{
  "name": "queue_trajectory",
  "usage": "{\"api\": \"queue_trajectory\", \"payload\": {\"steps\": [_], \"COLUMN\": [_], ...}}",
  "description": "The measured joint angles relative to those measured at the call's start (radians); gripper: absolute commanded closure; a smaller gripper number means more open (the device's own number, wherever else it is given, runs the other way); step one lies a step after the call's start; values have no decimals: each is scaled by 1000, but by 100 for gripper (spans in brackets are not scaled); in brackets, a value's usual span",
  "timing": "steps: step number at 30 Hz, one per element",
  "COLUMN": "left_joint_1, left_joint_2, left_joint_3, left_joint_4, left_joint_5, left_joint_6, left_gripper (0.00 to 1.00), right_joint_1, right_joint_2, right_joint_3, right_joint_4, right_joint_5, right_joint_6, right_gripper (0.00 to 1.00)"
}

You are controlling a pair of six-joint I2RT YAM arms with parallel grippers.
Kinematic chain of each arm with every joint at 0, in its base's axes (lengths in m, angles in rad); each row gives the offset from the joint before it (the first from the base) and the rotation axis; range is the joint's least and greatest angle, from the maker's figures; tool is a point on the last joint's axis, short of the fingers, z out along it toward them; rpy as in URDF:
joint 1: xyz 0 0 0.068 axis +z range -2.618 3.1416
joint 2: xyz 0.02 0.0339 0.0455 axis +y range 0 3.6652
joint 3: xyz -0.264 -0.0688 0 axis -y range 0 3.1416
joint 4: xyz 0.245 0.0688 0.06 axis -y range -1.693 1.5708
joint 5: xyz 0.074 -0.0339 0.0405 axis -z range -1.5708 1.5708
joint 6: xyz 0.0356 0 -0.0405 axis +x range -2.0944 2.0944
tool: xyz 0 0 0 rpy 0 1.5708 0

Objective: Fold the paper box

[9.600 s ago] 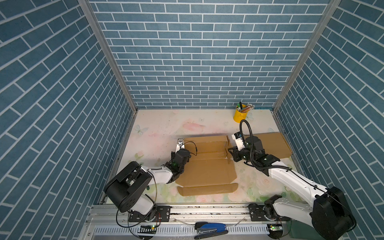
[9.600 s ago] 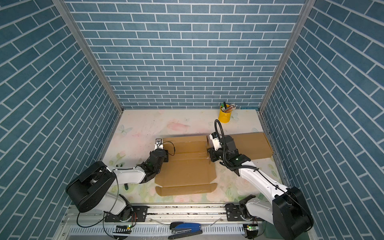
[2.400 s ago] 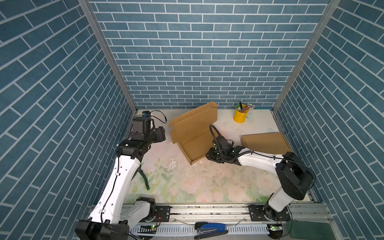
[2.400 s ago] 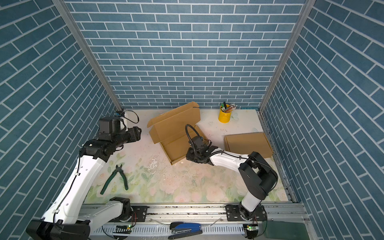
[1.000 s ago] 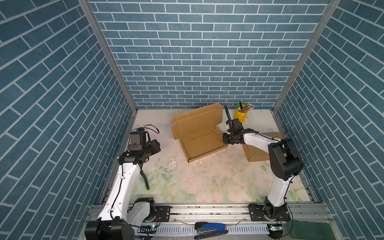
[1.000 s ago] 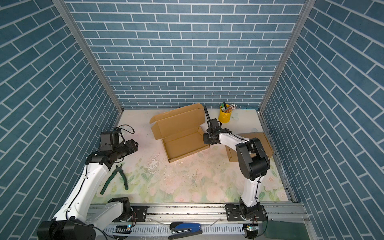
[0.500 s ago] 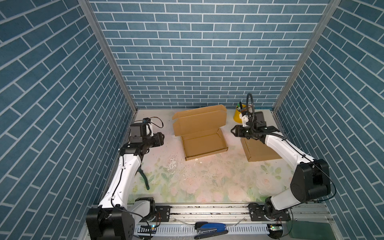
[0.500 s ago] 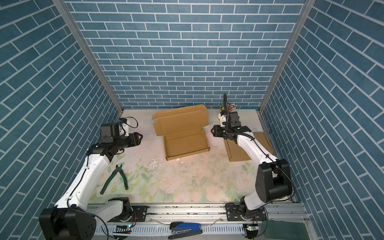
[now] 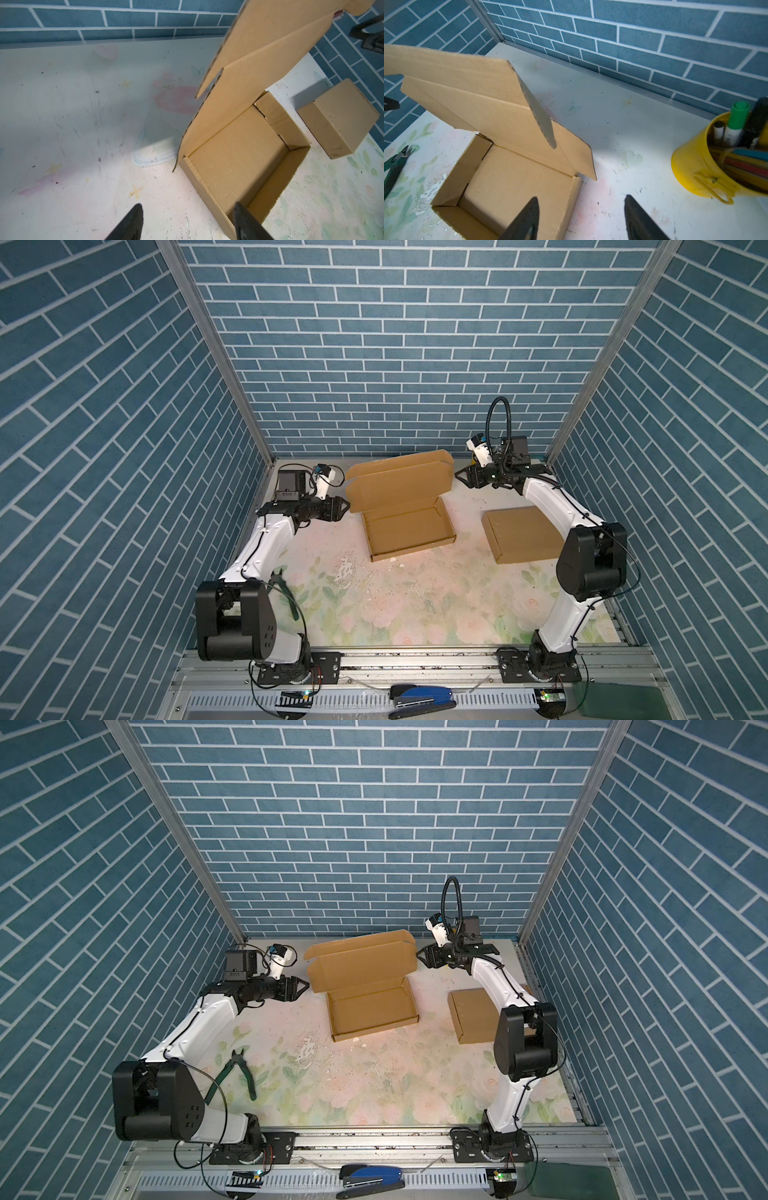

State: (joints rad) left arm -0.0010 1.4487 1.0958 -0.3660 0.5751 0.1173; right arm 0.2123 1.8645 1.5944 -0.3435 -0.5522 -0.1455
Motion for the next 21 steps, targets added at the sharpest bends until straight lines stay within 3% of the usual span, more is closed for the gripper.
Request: {"api": "queue_trajectory", "payload": {"steps": [12,21], "left_joint_1": [-23,-40], "left_joint_2": [102,140], "left_joint_3": [14,37], "left_joint_4": [53,95], "left_joint_5": [21,12], "left_joint_6": [67,86], "left_gripper": [36,45], "right_joint_1": [-6,-6], "right_joint_2": [172,240], "right_joint_3": [141,198], "right_joint_4": [4,-6], "right_joint_5": [-142,-241], "right_joint_6": [-62,-64], "right_gripper": [35,45]}}
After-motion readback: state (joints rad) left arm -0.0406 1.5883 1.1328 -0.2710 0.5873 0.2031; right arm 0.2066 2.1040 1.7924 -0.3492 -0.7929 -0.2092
